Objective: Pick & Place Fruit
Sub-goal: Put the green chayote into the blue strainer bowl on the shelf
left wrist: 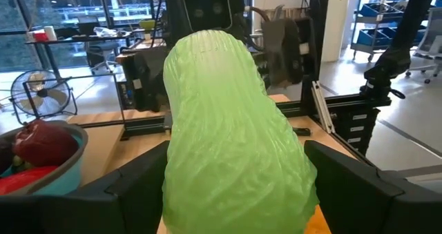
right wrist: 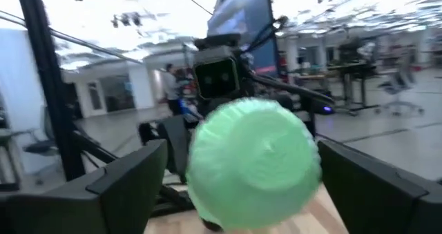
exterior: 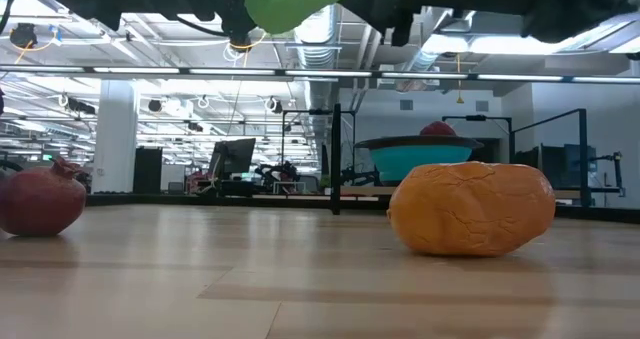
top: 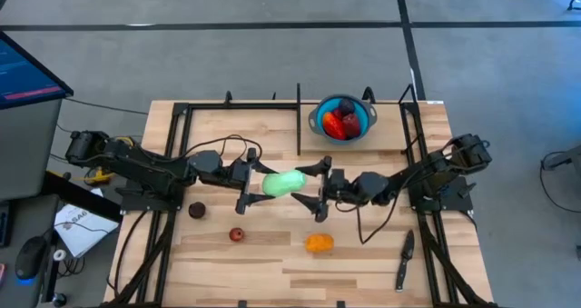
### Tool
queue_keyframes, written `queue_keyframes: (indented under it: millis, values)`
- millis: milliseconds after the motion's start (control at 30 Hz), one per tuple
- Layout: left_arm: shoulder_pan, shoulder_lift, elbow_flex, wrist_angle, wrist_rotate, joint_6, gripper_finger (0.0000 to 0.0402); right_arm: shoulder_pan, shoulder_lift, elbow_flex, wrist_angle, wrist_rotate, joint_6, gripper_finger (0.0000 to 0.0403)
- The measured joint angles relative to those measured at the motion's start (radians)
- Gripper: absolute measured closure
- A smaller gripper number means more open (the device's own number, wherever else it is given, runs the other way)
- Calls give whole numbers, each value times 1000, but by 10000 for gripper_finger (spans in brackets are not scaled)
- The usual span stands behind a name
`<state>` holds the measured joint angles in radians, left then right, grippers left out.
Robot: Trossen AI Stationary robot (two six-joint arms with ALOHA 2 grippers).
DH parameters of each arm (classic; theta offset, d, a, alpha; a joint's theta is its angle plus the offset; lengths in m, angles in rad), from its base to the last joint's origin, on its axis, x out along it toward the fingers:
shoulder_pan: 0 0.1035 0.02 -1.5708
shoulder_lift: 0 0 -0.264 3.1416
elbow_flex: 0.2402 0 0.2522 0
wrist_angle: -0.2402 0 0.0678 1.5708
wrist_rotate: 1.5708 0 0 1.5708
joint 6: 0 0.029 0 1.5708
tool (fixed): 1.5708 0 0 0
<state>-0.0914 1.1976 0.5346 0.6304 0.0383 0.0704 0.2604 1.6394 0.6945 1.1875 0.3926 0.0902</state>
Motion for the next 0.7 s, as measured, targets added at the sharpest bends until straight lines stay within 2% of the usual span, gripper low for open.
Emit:
queue_keyframes:
  millis: [100, 267, 367, 433, 567, 700]
  values:
    - [0, 0, 0, 0, 3, 0, 102, -12, 0, 0, 13, -34, 14, 71]
    - [5, 0, 0, -1, -5, -5, 99, -13, 0, 0, 10, -34, 20, 136]
    - [16, 0, 0, -8, -3, -18, 81, -12, 0, 0, -3, -33, 24, 166]
    - [27, 0, 0, -22, -3, -31, 61, -8, 0, 0, -18, -24, 21, 170]
    - [73, 0, 0, -75, -8, -64, 22, 11, -78, 0, -182, 67, 18, 170]
    - [111, 0, 0, -154, -32, -64, 5, 51, -242, 12, -456, 234, 24, 164]
